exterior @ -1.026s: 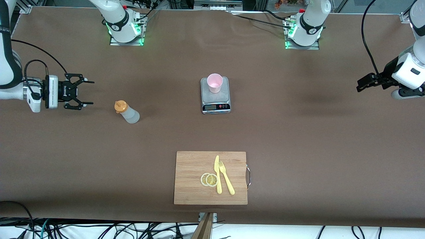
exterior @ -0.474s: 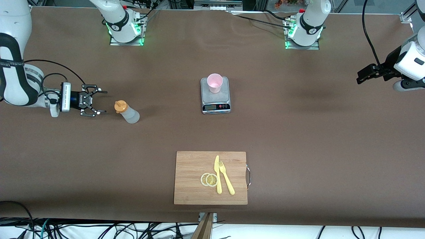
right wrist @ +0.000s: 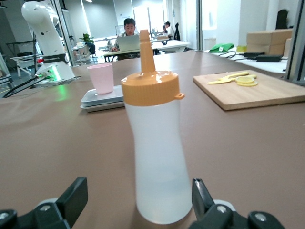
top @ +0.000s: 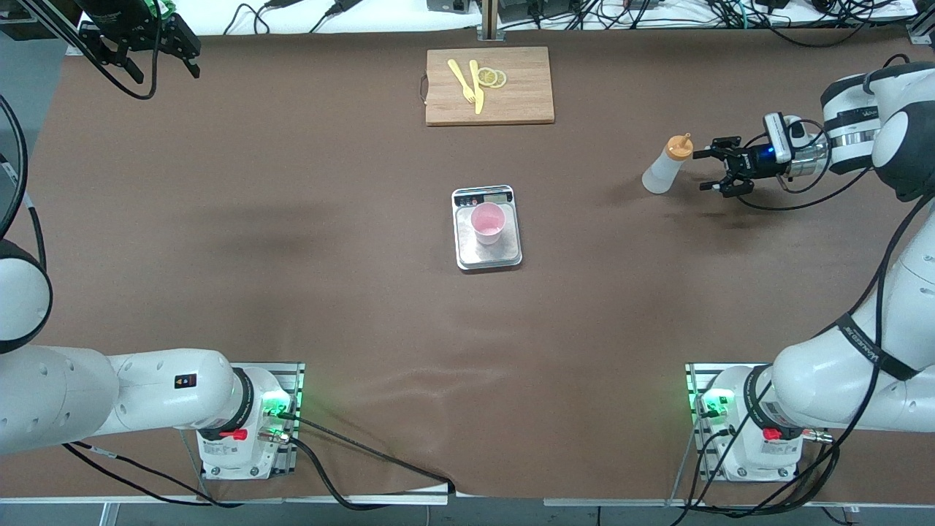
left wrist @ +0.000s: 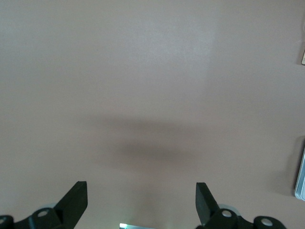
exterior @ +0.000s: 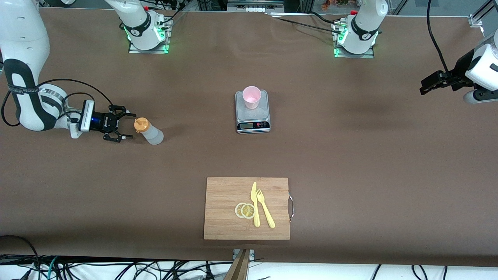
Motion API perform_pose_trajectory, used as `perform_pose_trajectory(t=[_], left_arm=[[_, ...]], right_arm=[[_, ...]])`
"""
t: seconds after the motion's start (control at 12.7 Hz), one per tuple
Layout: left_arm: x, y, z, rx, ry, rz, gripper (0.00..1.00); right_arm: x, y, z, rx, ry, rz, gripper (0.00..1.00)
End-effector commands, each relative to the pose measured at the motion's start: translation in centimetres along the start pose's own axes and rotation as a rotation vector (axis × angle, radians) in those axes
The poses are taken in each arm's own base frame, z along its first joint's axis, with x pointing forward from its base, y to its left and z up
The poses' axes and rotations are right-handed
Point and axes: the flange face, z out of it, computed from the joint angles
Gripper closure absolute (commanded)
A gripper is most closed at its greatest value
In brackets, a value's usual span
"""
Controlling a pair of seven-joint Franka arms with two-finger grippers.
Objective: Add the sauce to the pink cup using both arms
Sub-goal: 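Grasp the white squeeze bottle with the right gripper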
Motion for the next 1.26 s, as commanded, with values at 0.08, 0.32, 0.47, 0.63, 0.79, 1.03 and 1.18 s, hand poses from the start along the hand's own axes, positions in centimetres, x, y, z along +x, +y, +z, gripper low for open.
perform_pose_trajectory(t=[0.08, 0.32, 0.47, 0.63, 0.79, 1.03, 1.18], left_arm=[[-0.1, 0.2, -0.5, 0.031, -0.007, -0.007, 0.00], [0.0, 0.1, -0.4, 0.031, -0.010, -0.008, 0.00], [-0.1, 0.1, -0.3, 0.032, -0.017, -0.008, 0.00], [-0.1, -0.2, -0.3, 0.031, -0.018, -0.011, 0.00], [0.0, -0.2, -0.2, 0.031, -0.021, -0.011, 0.00], [0.1, -0.1, 0.0, 0.031, -0.025, -0.008, 0.00], [0.1, -0.1, -0.1, 0.031, -0.024, -0.009, 0.00]], right_arm=[[0.6, 0.9, 1.5, 0.011, 0.061, -0.034, 0.03], [0.1, 1.7, 2.2, 0.006, 0.078, -0.045, 0.03], [-0.2, 1.7, 3.6, 0.024, 0.092, -0.040, 0.03], [0.2, 2.1, 3.9, 0.010, 0.104, -0.047, 0.03], [0.2, 2.2, 4.9, 0.012, 0.117, -0.045, 0.03], [0.1, 2.3, 5.0, 0.010, 0.120, -0.044, 0.14], [-0.2, 2.3, 5.7, 0.037, 0.108, -0.049, 0.18]])
